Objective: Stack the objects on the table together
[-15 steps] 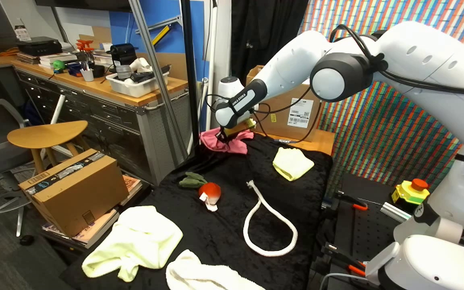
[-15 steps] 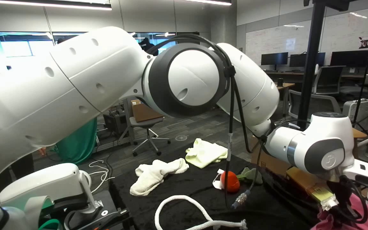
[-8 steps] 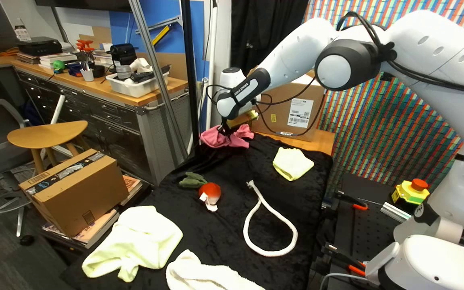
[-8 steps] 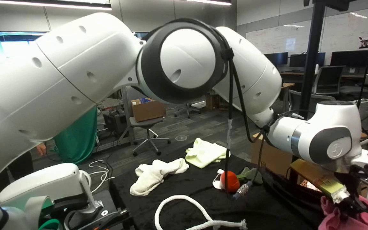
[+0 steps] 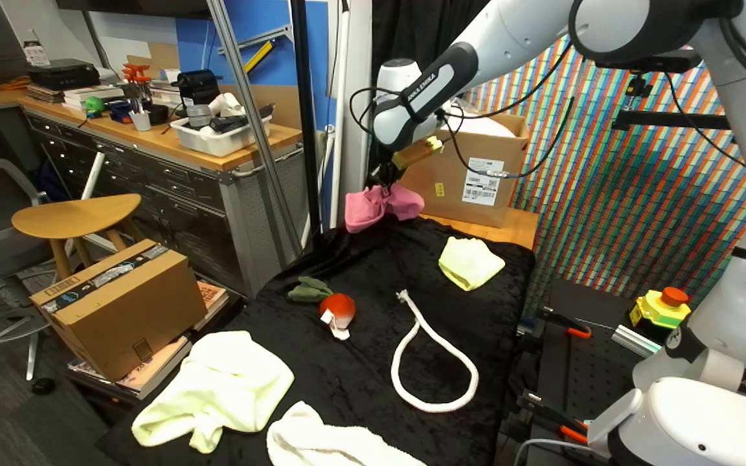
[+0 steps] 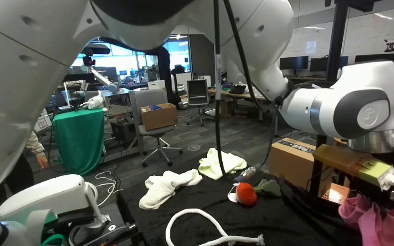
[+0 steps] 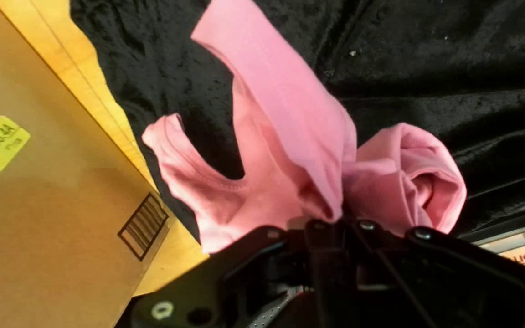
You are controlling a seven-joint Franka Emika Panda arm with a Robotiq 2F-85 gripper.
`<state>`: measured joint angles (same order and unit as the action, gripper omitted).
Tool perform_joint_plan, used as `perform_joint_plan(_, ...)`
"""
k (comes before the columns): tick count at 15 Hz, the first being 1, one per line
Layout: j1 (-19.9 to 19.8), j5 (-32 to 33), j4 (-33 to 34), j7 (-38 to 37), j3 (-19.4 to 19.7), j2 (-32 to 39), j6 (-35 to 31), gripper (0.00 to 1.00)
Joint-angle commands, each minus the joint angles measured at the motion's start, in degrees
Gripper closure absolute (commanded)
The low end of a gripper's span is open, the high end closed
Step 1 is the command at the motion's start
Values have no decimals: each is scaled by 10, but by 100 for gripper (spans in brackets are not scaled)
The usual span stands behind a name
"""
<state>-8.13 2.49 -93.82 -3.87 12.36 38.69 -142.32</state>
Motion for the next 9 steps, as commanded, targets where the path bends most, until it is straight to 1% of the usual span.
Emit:
perform_joint_plan(1, 12, 48, -138, 20, 8, -135, -34, 95)
perform_joint_plan(3, 11, 73, -185, 42, 1, -194, -31, 95)
perform_joint_plan(6, 7, 102, -247, 101, -14, -283, -14, 95)
perform_joint_plan(9, 2, 105, -297, 187, -33, -362, 14, 95)
